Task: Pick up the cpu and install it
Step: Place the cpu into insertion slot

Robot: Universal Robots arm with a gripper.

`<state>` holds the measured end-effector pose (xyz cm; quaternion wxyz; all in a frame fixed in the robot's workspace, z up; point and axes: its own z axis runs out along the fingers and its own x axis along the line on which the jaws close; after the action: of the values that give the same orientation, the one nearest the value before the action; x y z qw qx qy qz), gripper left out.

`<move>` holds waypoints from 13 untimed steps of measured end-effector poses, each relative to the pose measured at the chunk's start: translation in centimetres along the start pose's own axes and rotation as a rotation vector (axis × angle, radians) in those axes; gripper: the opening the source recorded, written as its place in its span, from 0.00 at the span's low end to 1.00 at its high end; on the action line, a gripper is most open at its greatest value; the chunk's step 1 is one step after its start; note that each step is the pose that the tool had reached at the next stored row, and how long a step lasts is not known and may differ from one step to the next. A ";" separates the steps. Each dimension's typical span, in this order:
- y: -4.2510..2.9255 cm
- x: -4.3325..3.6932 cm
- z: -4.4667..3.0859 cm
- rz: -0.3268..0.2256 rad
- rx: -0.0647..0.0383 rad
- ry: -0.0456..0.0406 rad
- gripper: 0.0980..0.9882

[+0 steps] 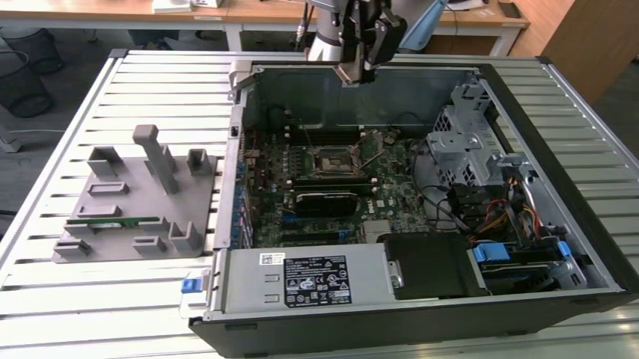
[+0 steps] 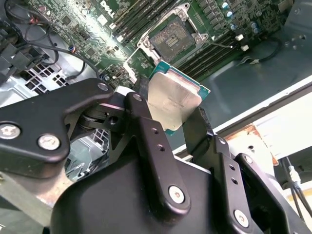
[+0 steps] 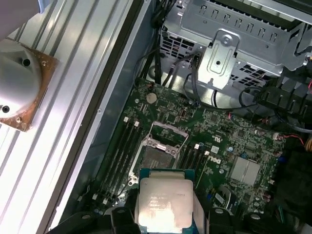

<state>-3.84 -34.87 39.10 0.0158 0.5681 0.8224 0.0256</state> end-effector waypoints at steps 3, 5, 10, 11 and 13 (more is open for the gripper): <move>0.00 0.00 0.01 0.021 0.000 -0.0013 0.48; 0.00 0.00 0.03 0.034 0.000 -0.0021 0.48; 0.00 0.00 0.05 0.068 0.000 -0.0040 0.48; 0.00 0.00 0.05 0.074 0.000 -0.0045 0.48; 0.00 0.00 0.07 0.087 0.000 -0.0052 0.48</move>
<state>-3.84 -34.87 39.03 0.0170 0.6033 0.7970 0.0249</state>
